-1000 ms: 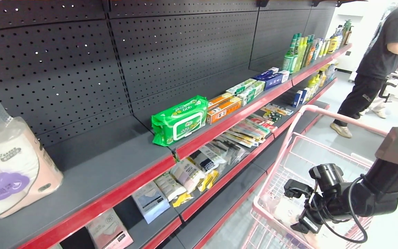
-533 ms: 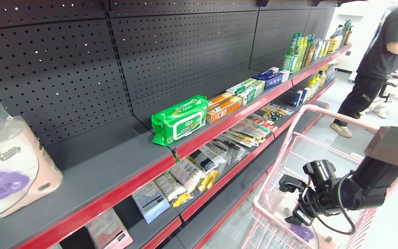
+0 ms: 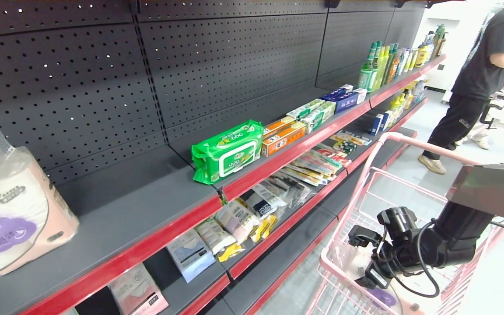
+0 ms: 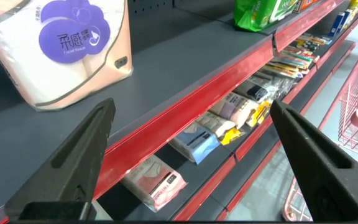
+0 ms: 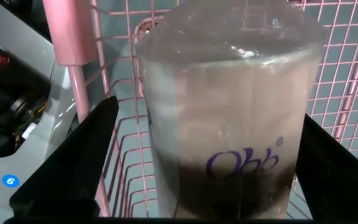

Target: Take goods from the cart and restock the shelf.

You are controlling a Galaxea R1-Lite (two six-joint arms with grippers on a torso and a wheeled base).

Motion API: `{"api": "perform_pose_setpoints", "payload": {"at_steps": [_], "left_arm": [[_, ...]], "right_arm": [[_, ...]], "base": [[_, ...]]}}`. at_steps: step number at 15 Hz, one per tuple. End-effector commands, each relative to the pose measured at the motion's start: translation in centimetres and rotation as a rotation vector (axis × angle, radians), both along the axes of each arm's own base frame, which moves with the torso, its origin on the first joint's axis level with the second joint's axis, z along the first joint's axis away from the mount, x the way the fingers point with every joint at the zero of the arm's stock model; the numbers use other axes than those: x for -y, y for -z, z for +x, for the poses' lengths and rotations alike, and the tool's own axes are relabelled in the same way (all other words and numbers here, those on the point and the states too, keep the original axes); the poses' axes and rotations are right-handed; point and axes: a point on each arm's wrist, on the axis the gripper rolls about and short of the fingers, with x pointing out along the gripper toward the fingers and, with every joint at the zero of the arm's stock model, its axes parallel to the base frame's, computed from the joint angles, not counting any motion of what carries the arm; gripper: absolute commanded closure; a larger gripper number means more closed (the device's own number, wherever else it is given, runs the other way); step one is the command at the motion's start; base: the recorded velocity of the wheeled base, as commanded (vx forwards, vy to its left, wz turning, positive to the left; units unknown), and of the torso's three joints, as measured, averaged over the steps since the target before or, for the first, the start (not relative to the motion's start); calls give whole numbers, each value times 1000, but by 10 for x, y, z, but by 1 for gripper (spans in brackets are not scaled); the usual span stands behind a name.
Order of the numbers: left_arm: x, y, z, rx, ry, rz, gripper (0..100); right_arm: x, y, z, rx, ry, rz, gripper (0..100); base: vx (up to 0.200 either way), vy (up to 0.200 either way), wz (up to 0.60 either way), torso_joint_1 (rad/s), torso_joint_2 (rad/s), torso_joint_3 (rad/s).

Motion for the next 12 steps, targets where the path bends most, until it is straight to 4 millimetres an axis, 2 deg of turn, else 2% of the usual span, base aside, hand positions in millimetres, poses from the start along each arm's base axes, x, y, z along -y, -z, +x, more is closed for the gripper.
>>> {"api": "perform_pose_setpoints", "payload": {"at_steps": [1, 12], "left_arm": [[0, 0, 0, -1, -1, 0, 0], [0, 0, 0, -1, -1, 0, 0]], "right_arm": [[0, 1, -1, -7, -2, 0, 0], [0, 6, -3, -16, -8, -14, 0]], "base": [[0, 0, 0, 0, 0, 0], [0, 0, 0, -18, 41, 24]]}}
